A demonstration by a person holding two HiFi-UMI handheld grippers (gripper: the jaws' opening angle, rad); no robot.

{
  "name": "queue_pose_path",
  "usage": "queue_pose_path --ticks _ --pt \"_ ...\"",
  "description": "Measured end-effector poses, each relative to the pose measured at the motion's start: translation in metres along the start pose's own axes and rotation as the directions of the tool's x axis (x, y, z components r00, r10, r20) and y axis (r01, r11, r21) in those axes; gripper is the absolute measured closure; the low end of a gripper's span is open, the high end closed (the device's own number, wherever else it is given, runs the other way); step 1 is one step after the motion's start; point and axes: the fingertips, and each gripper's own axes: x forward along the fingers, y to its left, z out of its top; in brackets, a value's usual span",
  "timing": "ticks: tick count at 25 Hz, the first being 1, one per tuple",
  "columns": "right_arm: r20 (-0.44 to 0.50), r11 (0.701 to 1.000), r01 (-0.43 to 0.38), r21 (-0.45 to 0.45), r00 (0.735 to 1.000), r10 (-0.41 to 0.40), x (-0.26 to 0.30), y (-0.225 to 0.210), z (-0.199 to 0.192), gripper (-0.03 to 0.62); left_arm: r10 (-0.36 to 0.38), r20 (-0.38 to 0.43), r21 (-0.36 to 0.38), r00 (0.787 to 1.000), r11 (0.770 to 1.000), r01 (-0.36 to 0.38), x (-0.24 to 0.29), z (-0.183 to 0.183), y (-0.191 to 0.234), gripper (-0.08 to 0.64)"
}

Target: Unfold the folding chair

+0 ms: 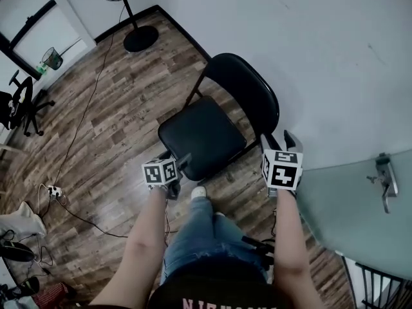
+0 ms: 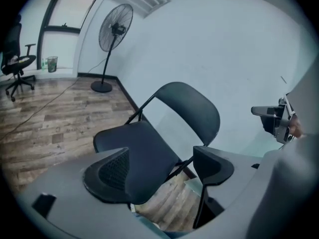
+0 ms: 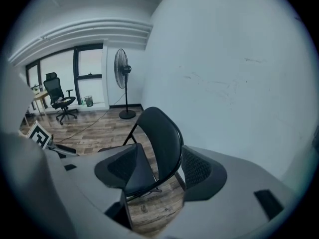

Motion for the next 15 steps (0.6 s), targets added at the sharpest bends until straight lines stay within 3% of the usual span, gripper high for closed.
queue_pose_path --ticks 8,15 --pt "0.114 0.997 -0.077 -0.022 0.99 0.079 -0.07 0.0 0.002 0.318 0.041 0.116 0.19 0.992 0.98 -0.063 -0.055 0.027 -0.072 0.181" --pt "0.219 0.99 -0.139 -0.01 0.966 0.138 -0.127 0.005 0.0 0.318 0.004 0.257 0.298 0.966 0.951 -0.084 -0.11 0.042 -0.132 0.183"
